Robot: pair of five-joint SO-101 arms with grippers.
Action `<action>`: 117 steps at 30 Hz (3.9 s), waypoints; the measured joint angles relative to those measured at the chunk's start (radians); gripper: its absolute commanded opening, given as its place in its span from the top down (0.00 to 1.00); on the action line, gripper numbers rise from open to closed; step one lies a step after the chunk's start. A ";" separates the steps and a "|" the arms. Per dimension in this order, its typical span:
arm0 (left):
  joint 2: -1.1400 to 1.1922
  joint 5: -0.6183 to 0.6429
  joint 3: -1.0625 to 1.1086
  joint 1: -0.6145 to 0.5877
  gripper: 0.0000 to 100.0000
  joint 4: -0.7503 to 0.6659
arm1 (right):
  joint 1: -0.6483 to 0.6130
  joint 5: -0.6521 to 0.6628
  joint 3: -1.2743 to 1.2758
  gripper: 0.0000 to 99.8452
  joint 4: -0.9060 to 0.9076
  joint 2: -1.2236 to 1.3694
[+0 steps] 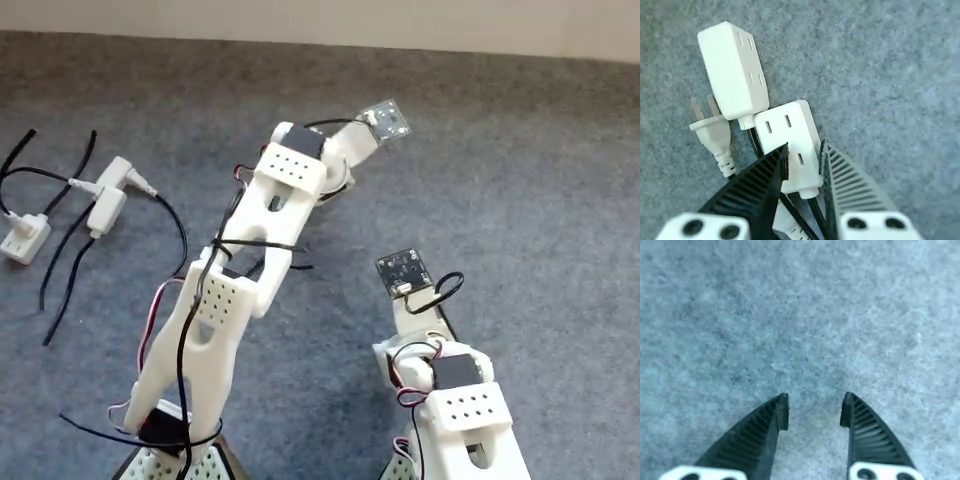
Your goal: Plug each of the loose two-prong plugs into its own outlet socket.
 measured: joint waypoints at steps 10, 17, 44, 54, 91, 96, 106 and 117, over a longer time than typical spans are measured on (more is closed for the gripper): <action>0.049 -0.002 -0.002 0.000 0.75 0.002 | 0.000 0.000 0.000 0.83 0.000 0.000; 0.058 0.083 -0.038 -0.021 0.75 0.009 | 0.000 0.000 0.000 0.83 0.000 0.000; 0.137 0.048 -0.227 -0.058 1.00 0.173 | 0.000 0.000 0.000 0.83 0.000 0.000; -0.032 0.038 -0.290 -0.017 1.00 0.460 | 0.000 0.000 0.000 0.83 0.000 0.000; -1.568 -0.496 2.125 0.011 0.87 -0.218 | 0.000 0.000 0.000 0.83 -0.020 0.000; -1.576 -0.502 2.119 -0.044 0.67 -0.199 | 0.000 0.000 0.000 0.83 -0.020 0.000; -1.672 -0.557 1.901 -0.124 0.70 0.097 | 0.000 0.000 0.000 0.83 -0.020 0.000; -1.551 -0.192 1.699 -0.339 0.70 -0.385 | 0.000 0.000 0.000 0.83 -0.020 0.000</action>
